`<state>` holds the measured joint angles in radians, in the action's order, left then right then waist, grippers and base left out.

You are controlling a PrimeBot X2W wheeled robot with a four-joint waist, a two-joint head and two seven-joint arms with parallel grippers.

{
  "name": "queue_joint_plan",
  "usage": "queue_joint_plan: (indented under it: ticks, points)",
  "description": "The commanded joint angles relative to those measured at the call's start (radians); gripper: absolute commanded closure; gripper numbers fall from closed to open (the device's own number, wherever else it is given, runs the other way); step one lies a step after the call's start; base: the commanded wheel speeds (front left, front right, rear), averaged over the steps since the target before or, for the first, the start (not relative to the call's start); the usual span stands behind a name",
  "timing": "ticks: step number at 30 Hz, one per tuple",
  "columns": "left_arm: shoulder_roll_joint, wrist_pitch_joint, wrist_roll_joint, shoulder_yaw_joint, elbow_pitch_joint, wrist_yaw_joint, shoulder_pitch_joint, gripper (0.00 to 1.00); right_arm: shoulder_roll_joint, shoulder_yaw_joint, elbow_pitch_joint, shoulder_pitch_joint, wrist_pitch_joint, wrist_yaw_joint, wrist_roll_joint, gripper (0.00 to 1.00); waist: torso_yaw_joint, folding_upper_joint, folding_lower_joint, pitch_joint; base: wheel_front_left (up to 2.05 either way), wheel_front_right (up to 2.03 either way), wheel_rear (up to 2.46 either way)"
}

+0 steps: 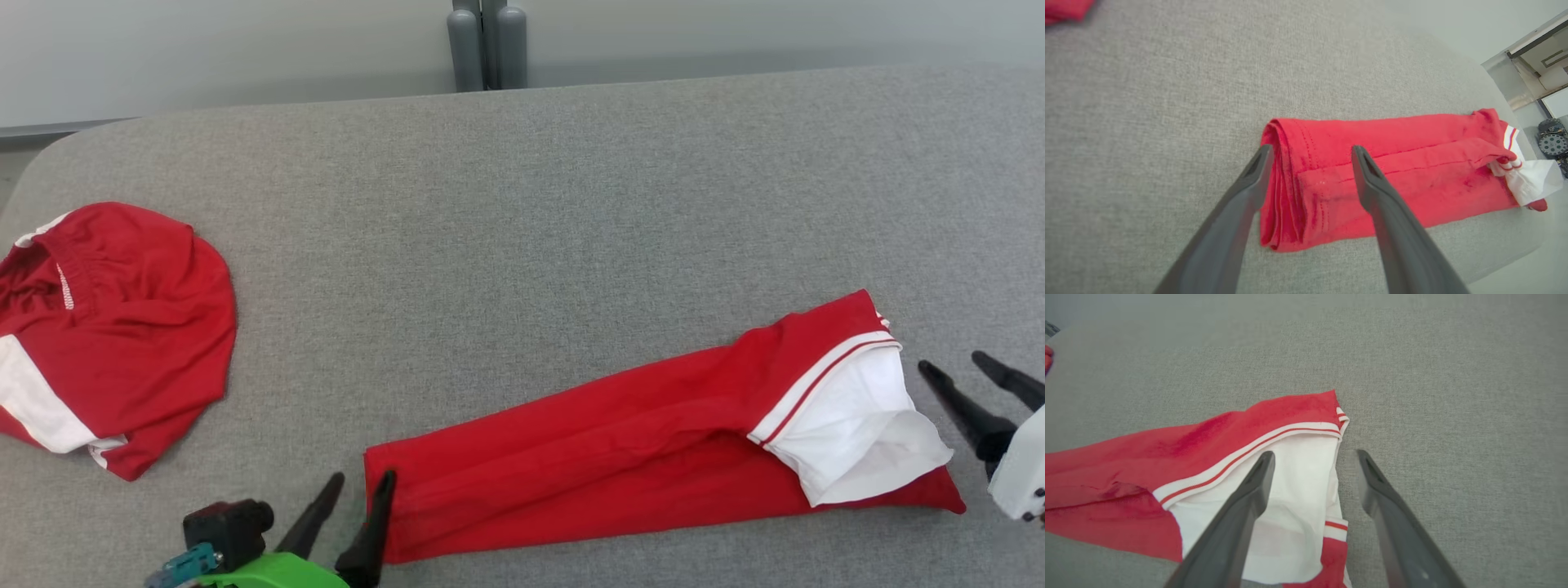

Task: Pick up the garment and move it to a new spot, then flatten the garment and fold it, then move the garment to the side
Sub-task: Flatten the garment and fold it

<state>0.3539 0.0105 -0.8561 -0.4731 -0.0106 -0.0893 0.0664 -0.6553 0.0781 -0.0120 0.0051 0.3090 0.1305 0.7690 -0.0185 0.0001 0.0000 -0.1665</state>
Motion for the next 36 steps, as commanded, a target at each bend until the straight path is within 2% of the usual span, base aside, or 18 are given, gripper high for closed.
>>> queue_joint_plan:
  ticks: [1,4,6,10,15,21,24,25,26,28,32,36]
  points:
    - [0.000,-0.044,0.037,0.013,-0.003,-0.016,-0.010,0.00,0.003,-0.026,-0.009,-0.016,0.016,0.000,-0.014,0.00,0.002,-0.0001,0.0000,-0.005,0.00,0.00,0.00]
    - [-0.023,-0.168,0.116,0.025,0.006,-0.051,-0.027,0.00,0.027,-0.064,-0.013,-0.042,0.079,0.000,-0.046,0.00,-0.002,-0.0001,0.0000,-0.021,0.00,0.00,0.00]
    - [-0.023,-0.224,0.186,0.020,0.026,-0.069,-0.044,0.00,0.051,-0.054,-0.001,-0.055,0.132,0.000,-0.077,0.00,-0.010,-0.0001,0.0000,-0.033,0.00,0.00,0.00]
    - [-0.069,-0.267,0.264,0.011,0.057,-0.079,-0.059,0.00,0.092,-0.003,0.068,-0.076,0.238,0.000,-0.172,0.00,-0.023,-0.0001,0.0000,-0.049,0.00,0.00,0.00]
    - [-0.124,-0.276,0.345,0.051,0.061,-0.064,-0.054,0.00,0.140,0.036,0.188,-0.119,0.282,0.000,-0.292,0.00,-0.040,-0.0001,0.0000,-0.058,0.00,0.00,0.00]
    - [-0.185,-0.276,0.422,0.131,0.057,-0.012,-0.028,0.00,0.174,0.054,0.300,-0.177,0.292,0.000,-0.324,0.00,-0.055,-0.0001,0.0000,-0.058,0.00,0.00,0.00]
    - [-0.216,-0.276,0.456,0.167,0.063,0.014,-0.017,0.00,0.190,0.104,0.338,-0.183,0.318,0.001,-0.273,0.00,-0.061,-0.0001,0.0000,-0.053,0.00,0.00,0.00]
    - [-0.226,-0.276,0.471,0.181,0.065,0.024,-0.015,0.00,0.208,0.139,0.339,-0.178,0.328,0.004,-0.221,0.13,-0.062,-0.0001,0.0000,-0.048,0.00,0.00,0.00]
    - [-0.235,-0.276,0.474,0.193,0.067,0.031,-0.009,0.00,0.220,0.152,0.339,-0.177,0.327,0.006,-0.176,1.00,-0.061,-0.0001,0.0000,-0.044,0.00,0.00,0.00]
    - [-0.251,-0.276,0.493,0.217,0.073,0.047,0.004,0.00,0.204,0.173,0.335,-0.182,0.313,0.006,-0.089,1.00,-0.057,-0.0001,0.0000,-0.035,0.00,0.00,0.00]
    - [-0.277,-0.276,0.528,0.258,0.087,0.073,0.027,0.00,0.090,0.151,0.361,-0.194,0.282,-0.001,0.012,1.00,-0.044,-0.0001,0.0000,-0.018,0.00,0.00,0.00]
    - [-0.294,-0.276,0.548,0.269,0.103,0.099,0.041,0.00,-0.034,0.042,0.412,-0.183,0.237,-0.001,0.089,1.00,-0.052,-0.0001,0.0000,-0.003,0.00,0.00,0.00]
